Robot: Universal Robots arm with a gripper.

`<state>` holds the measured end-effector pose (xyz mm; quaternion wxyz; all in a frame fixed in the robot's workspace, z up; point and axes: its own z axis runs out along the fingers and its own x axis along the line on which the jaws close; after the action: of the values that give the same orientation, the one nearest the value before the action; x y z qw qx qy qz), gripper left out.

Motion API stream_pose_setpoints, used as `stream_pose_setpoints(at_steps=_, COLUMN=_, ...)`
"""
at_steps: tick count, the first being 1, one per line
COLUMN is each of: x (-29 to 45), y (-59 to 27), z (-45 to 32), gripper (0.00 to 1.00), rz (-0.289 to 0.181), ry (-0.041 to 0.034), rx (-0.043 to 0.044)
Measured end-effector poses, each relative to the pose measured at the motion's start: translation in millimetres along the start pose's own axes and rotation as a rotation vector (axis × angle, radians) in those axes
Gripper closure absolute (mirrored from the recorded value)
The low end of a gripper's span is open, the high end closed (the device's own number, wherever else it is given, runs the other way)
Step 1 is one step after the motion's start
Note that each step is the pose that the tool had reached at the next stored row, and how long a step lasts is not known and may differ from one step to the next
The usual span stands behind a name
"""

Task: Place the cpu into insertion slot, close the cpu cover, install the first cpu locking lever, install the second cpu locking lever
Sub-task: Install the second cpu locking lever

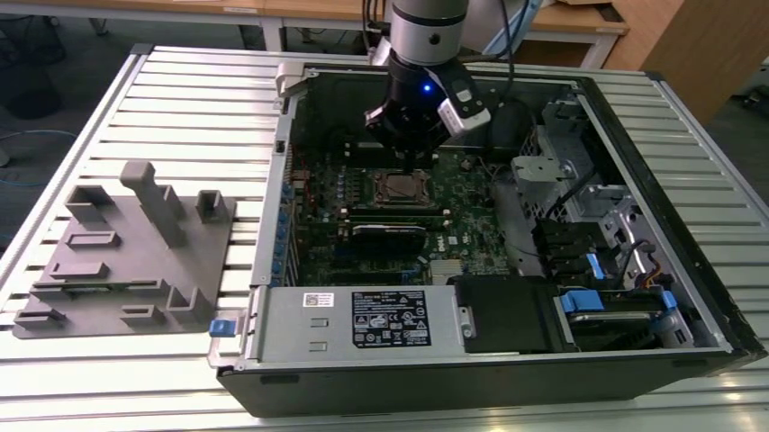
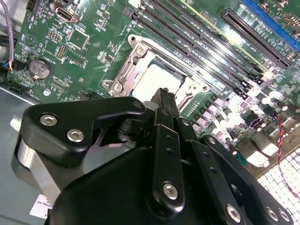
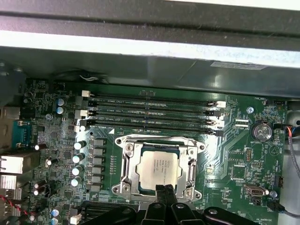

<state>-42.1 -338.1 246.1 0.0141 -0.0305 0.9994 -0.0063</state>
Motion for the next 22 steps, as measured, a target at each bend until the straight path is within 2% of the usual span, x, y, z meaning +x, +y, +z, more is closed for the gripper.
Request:
stream_pose_setpoints(at_steps=5, x=0.1, y=-1.2, z=-0.1, gripper=0.89, rz=0.0, ry=0.0002, rx=0.0002)
stream_pose_setpoints(at_steps=13, x=0.5, y=-8.3, z=0.0, gripper=0.89, rz=0.0, ry=0.0001, rx=0.0001)
stream_pose_setpoints(at_steps=22, x=0.6, y=-9.1, z=-0.2, gripper=0.89, rz=0.0, ry=0.0001, rx=0.0001)
